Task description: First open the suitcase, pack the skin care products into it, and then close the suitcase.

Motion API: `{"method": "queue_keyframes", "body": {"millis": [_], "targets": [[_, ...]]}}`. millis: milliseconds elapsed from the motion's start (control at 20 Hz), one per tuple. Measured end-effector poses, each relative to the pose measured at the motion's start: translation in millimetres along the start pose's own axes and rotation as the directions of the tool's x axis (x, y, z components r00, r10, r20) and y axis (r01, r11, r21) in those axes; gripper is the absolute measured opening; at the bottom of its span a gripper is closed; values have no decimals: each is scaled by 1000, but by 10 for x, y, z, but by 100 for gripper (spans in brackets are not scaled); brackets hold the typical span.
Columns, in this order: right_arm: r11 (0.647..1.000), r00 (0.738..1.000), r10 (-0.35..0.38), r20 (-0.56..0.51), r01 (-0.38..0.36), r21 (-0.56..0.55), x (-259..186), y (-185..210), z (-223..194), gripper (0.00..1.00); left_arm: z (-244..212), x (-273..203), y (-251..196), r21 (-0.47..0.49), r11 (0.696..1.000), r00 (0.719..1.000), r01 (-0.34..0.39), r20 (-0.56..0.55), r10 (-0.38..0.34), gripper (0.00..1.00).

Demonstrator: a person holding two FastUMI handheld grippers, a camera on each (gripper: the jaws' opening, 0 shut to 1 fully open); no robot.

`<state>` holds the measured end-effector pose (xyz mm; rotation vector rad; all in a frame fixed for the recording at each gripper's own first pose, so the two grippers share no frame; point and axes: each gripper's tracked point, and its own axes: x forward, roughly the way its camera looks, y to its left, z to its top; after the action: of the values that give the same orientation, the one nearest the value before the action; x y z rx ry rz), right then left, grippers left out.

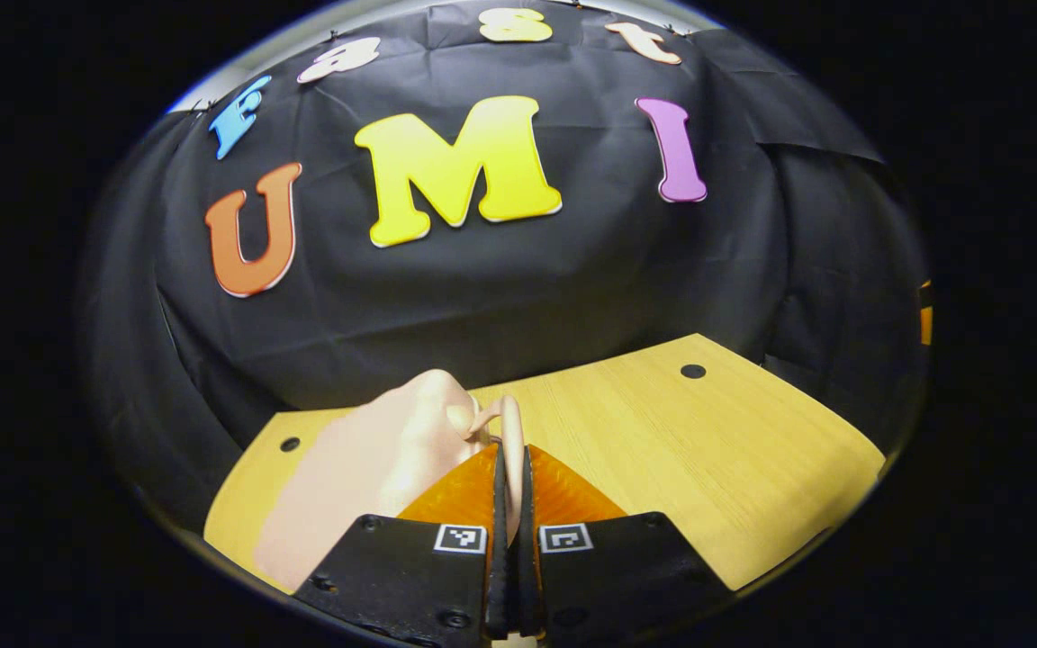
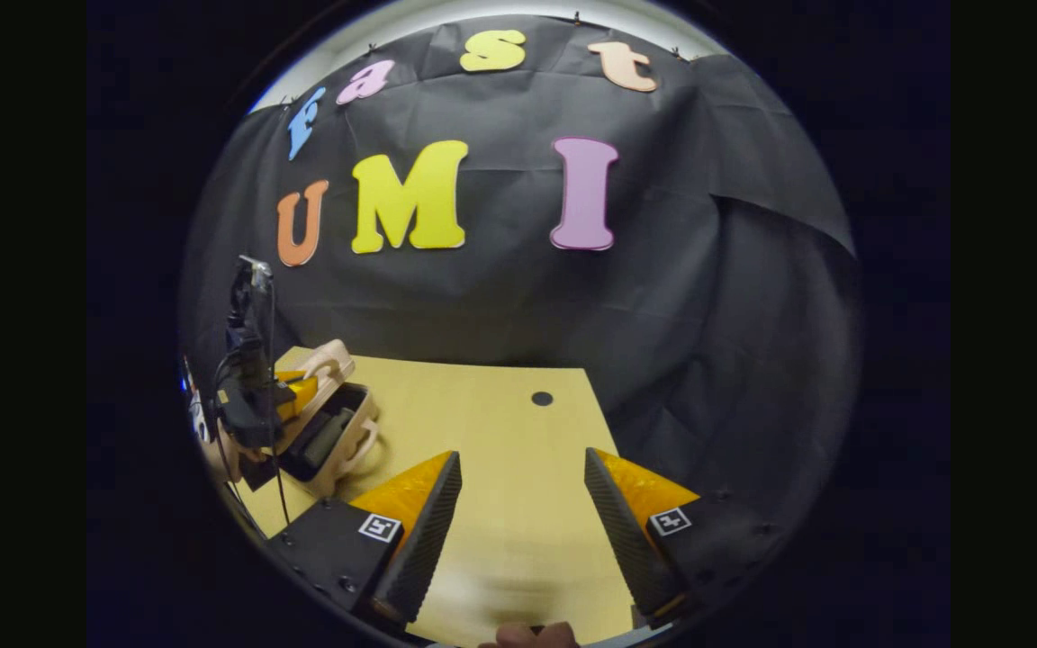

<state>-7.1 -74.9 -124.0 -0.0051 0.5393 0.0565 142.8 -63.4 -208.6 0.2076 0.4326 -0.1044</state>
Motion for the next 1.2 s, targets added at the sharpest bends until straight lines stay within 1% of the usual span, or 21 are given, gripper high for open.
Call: {"method": "queue_keyframes", "body": {"millis": [100, 150, 250, 300, 350, 500, 550, 600, 700, 750, 800, 900, 1000, 1050, 1100, 1150, 1200], "targets": [[999, 999, -22, -29, 23, 31, -6, -156, -97, 77, -135, 141, -108, -10, 1000, 999, 4, -32, -4, 7], [999, 999, -32, -36, 33, 43, -7, -222, -117, 81, -195, 205, -161, -14, 1000, 999, 7, -47, -7, 7], [998, 998, -47, -44, 49, 47, -6, -324, -141, 81, -313, 278, -255, -28, 1000, 997, 5, -77, -8, 7], [998, 998, -50, -46, 53, 46, 8, -342, -142, 81, -389, 304, -300, -35, 999, 996, 4, -92, -7, 8], [998, 997, -52, -49, 54, 43, 10, -361, -143, 77, -461, 324, -341, -42, 999, 994, 7, -107, -11, 7], [998, 997, -46, -59, 48, 37, 43, -359, -152, 77, -518, 351, -395, -49, 999, 994, 5, -112, -11, 8], [998, 997, -40, -63, 43, 35, 59, -343, -158, 81, -529, 374, -410, -63, 998, 994, 7, -112, -14, 9], [999, 997, -34, -66, 36, 32, 79, -318, -163, 81, -549, 386, -447, -86, 996, 993, 20, -118, -30, 11], [999, 998, -19, -67, 20, 25, 118, -257, -142, 81, -596, 390, -527, -136, 989, 988, 52, -139, -71, 20], [1000, 998, -10, -62, 12, 23, 136, -221, -115, 81, -602, 369, -554, -157, 985, 985, 65, -149, -89, 28], [1000, 998, 0, -56, 2, 21, 157, -169, -79, 81, -594, 340, -544, -172, 983, 984, 61, -154, -88, 32], [1000, 999, 21, -39, -20, 20, 211, -63, 1, 81, -458, 290, -499, -184, 981, 989, 57, -122, -80, 39], [999, 999, 43, -23, -43, 27, 274, 73, 88, 81, -257, 142, -478, -195, 979, 992, 62, -93, -82, 72], [998, 998, 57, -10, -56, 35, 314, 154, 159, 82, -92, 61, -451, -208, 976, 995, 64, -67, -79, 94], [997, 997, 72, 11, -72, 38, 346, 257, 256, 82, 105, -15, -419, -217, 974, 997, 66, -27, -73, 91], [996, 996, 81, 39, -83, 36, 376, 347, 371, 77, 316, -97, -372, -222, 973, 998, 68, 18, -66, 96], [996, 994, 88, 71, -90, 29, 394, 432, 508, 81, 535, -180, -296, -220, 973, 997, 63, 65, -50, 97]]}}
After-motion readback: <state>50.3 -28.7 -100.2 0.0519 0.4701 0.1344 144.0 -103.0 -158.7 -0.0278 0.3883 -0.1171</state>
